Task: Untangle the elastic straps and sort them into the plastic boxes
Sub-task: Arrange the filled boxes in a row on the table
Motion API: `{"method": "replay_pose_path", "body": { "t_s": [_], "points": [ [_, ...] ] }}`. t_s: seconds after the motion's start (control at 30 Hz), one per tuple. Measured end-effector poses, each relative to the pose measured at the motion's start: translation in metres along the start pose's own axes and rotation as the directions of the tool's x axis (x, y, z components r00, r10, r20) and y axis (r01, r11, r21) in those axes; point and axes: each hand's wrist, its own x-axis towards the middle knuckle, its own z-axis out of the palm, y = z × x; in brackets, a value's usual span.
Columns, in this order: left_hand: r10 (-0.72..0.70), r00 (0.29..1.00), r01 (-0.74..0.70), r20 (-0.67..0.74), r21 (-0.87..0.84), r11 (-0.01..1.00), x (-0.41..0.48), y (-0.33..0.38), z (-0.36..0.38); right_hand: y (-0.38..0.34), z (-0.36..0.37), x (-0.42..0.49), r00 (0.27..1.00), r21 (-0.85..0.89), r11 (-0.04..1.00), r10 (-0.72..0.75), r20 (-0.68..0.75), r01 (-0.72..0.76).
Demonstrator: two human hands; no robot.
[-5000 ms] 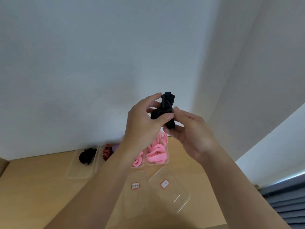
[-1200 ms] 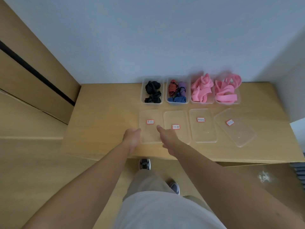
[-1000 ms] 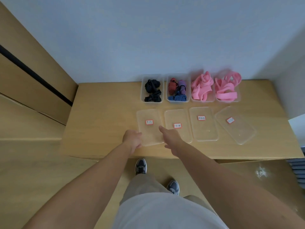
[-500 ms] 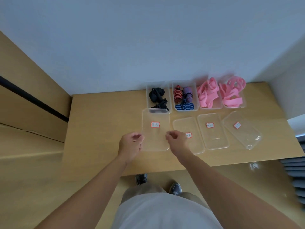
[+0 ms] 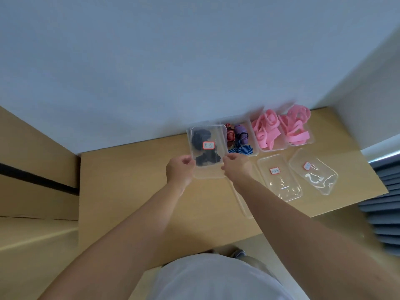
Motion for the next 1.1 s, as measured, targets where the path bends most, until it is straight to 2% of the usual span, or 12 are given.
{"method": "replay_pose_path", "body": {
  "t_s": [0.23,0.4,0.5,0.57,0.8,0.93,1.1],
  "points": [
    [-0.100,0.995,0.104,0.030,-0.178,0.979,0.008,-0.005,0.002,-0.002,0.004,-0.004,1.000,-0.014,1.000,0.022,-0.012,-0.022],
    [-0.167,0.982,0.182,0.088,-0.209,0.961,-0.006,-0.013,-0.010,0.001,-0.001,-0.013,0.999,-0.075,0.997,0.026,0.025,-0.024],
    [-0.197,0.971,0.219,0.132,-0.176,0.960,-0.023,-0.028,-0.015,0.013,-0.009,-0.020,0.997,-0.161,0.987,0.005,0.072,0.006],
    [-0.197,0.974,0.211,0.114,-0.131,0.969,-0.035,-0.037,-0.015,0.024,-0.014,-0.025,0.994,-0.221,0.975,-0.016,0.110,0.040],
    [-0.137,0.984,0.145,-0.115,0.065,0.987,-0.043,-0.031,-0.008,0.019,-0.010,-0.020,0.976,-0.431,0.877,-0.166,0.139,0.211],
    [-0.082,0.982,0.116,-0.168,0.203,0.972,-0.032,-0.014,-0.014,0.010,-0.004,-0.010,0.968,-0.439,0.868,-0.159,0.197,0.232],
    [-0.063,0.986,0.106,-0.155,0.290,0.951,-0.024,-0.009,-0.013,0.012,0.000,-0.003,0.947,-0.402,0.867,-0.211,0.241,0.295]
  ]
}}
